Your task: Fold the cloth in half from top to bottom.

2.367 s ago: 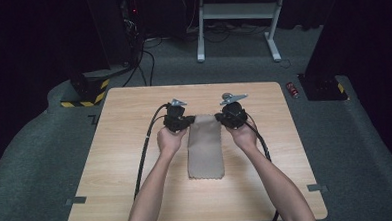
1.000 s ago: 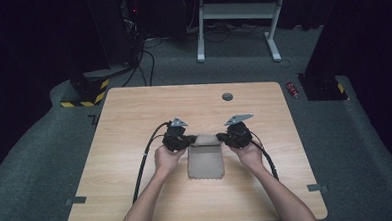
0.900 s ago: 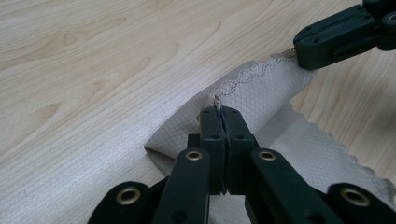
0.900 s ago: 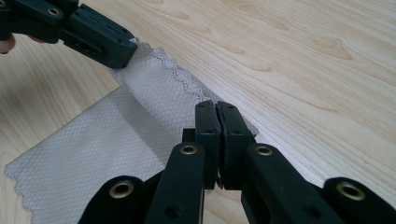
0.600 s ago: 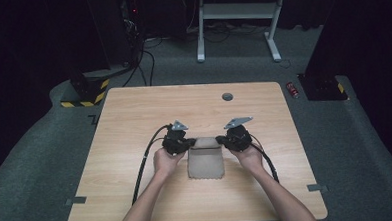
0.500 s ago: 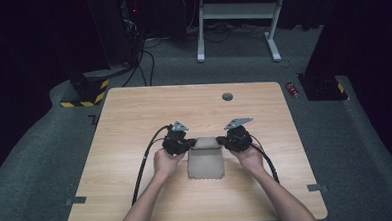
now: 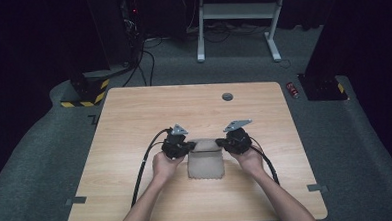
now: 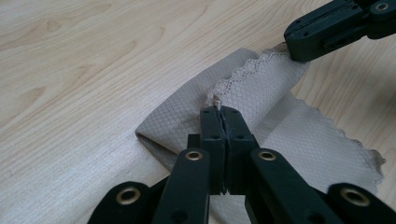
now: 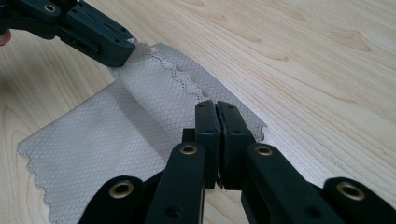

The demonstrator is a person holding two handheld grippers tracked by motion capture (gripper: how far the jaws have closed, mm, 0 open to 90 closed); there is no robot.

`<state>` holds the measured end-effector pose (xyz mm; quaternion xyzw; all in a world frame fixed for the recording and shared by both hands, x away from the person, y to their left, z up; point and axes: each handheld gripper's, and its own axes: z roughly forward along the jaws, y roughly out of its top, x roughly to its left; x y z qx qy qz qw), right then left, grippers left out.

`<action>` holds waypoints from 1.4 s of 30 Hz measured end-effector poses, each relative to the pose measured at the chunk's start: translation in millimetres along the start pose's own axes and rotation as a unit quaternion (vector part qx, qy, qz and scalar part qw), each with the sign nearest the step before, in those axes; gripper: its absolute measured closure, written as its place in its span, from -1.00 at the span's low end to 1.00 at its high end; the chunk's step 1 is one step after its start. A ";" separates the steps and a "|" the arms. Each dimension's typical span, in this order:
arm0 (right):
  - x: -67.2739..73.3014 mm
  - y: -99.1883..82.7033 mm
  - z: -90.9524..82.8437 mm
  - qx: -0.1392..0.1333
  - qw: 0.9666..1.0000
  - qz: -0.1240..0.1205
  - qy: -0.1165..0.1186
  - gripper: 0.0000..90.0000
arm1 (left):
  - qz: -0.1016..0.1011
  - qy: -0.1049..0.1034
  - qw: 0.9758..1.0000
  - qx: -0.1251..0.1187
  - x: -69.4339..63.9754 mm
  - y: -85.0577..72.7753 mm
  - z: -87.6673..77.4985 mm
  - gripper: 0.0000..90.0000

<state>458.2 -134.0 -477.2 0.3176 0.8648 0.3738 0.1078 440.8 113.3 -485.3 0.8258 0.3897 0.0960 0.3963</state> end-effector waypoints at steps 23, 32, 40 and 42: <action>7.3 -14.2 -7.6 -0.010 1.000 -0.002 0.017 0.95 | 0.000 -0.015 1.000 -0.002 -8.0 -9.8 -4.9 0.97; 12.7 -17.9 -8.9 -0.013 1.000 -0.005 0.023 0.95 | -0.001 -0.017 1.000 -0.003 -8.8 -14.5 -7.7 0.97; 15.2 -20.4 -9.6 -0.012 1.000 -0.006 0.026 0.95 | 0.003 -0.017 1.000 -0.001 -10.4 -18.3 -6.9 0.97; 16.5 -21.6 -9.7 -0.011 1.000 -0.006 0.027 0.95 | 0.003 -0.016 1.000 0.000 -10.4 -19.5 -6.9 0.97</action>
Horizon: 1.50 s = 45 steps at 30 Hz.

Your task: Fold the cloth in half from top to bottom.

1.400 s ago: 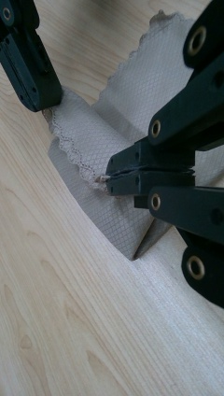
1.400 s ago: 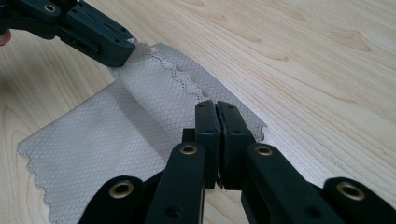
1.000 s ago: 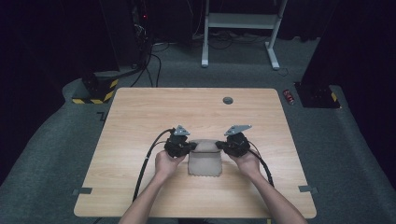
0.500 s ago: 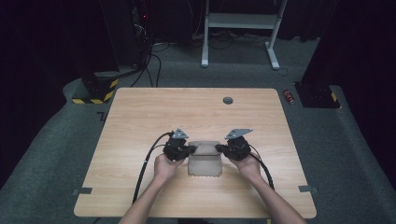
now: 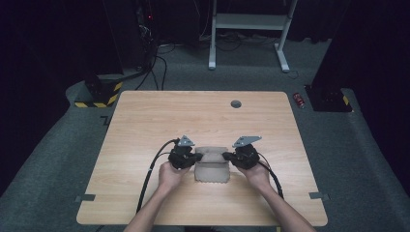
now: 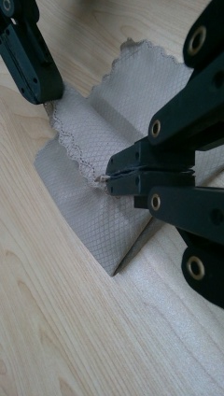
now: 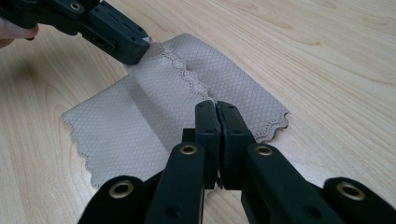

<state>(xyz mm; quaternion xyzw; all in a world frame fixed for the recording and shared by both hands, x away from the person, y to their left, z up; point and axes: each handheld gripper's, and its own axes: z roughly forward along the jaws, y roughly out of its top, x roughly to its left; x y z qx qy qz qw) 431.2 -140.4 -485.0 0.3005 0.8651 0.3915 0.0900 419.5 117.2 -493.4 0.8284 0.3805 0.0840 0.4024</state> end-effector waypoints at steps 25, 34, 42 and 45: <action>12.1 -17.5 -0.8 0.002 1.000 -0.004 0.013 0.95 | 0.017 0.000 1.000 0.005 -12.3 -14.2 -3.5 0.96; 14.6 -23.7 1.3 0.008 1.000 -0.001 0.015 0.95 | 0.019 -0.001 1.000 0.010 -16.1 -20.6 -2.6 0.96; 16.9 -28.1 1.4 0.011 1.000 -0.001 0.015 0.94 | 0.022 0.000 1.000 0.014 -18.5 -25.0 -3.3 0.94; 17.2 -29.0 1.8 0.013 1.000 0.000 0.015 0.94 | 0.019 0.000 1.000 0.013 -17.9 -26.6 -4.0 0.94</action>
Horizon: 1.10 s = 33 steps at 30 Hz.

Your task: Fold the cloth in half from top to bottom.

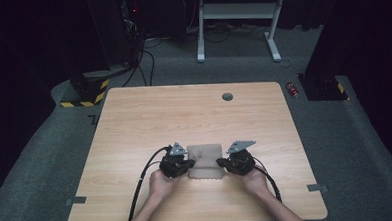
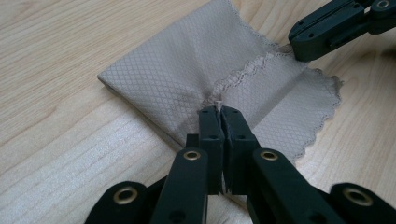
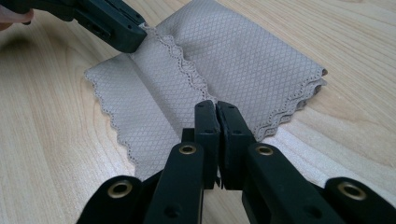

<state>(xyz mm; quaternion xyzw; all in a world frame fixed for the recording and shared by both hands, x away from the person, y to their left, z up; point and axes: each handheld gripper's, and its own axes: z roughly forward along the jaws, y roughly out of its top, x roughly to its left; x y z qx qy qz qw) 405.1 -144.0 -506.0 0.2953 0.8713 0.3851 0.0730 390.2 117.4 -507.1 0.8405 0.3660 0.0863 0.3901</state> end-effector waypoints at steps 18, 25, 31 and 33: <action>2.5 -9.0 -2.2 0.003 1.000 0.011 0.009 0.86 | -0.004 -0.011 1.000 -0.003 -1.1 -9.8 -5.0 0.93; 4.7 -13.5 -3.6 0.005 1.000 0.012 0.015 0.74 | -0.013 -0.019 1.000 -0.006 -1.1 -16.1 -8.1 0.89; 10.4 -14.8 -12.1 -0.003 1.000 0.005 0.024 0.65 | -0.023 -0.027 0.999 -0.017 -2.5 -22.4 -22.2 0.76; 11.9 -14.3 -16.0 -0.010 1.000 0.003 0.028 0.63 | -0.032 -0.024 0.999 -0.031 -1.2 -21.9 -31.2 0.67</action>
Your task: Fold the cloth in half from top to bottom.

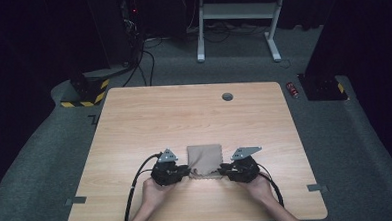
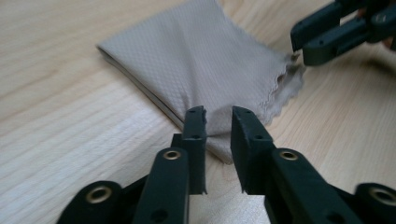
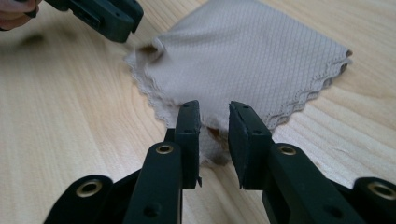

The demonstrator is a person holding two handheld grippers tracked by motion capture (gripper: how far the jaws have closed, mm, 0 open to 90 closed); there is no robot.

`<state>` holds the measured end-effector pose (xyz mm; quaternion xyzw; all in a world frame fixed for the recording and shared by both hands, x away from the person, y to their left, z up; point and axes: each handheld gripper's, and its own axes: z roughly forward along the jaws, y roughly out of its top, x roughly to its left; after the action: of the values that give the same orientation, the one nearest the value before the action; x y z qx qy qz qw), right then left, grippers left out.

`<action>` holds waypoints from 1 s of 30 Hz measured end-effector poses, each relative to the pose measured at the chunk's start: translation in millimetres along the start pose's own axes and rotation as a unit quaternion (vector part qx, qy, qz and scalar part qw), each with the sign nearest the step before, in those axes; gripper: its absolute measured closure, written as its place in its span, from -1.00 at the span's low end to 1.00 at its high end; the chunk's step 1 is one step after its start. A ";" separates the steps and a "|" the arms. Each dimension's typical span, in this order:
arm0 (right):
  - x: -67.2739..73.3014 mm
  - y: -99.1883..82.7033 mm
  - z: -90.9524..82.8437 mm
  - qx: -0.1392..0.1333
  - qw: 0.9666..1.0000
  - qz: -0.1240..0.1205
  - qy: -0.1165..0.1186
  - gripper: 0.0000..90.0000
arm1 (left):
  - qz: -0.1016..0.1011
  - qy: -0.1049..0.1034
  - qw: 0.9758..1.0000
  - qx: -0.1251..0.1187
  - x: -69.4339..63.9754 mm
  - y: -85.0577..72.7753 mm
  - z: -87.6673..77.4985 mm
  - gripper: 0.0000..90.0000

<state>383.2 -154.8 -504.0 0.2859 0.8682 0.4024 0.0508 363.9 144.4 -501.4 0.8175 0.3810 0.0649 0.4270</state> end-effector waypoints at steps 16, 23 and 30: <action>-2.5 4.6 15.5 0.004 0.999 0.012 -0.038 0.62 | 0.035 0.063 0.997 0.038 -18.8 29.2 34.3 0.25; 3.8 -0.5 17.9 0.020 0.997 -0.014 -0.066 0.48 | 0.048 0.087 0.992 0.078 -25.4 18.1 32.9 0.16; 7.0 -2.4 17.3 0.022 0.997 -0.022 -0.068 0.47 | 0.032 0.090 0.992 0.086 -21.4 2.9 15.8 0.15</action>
<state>381.7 -140.7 -516.3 0.2949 0.8773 0.3616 0.1122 357.4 118.6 -504.4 0.8538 0.3956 0.1186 0.3170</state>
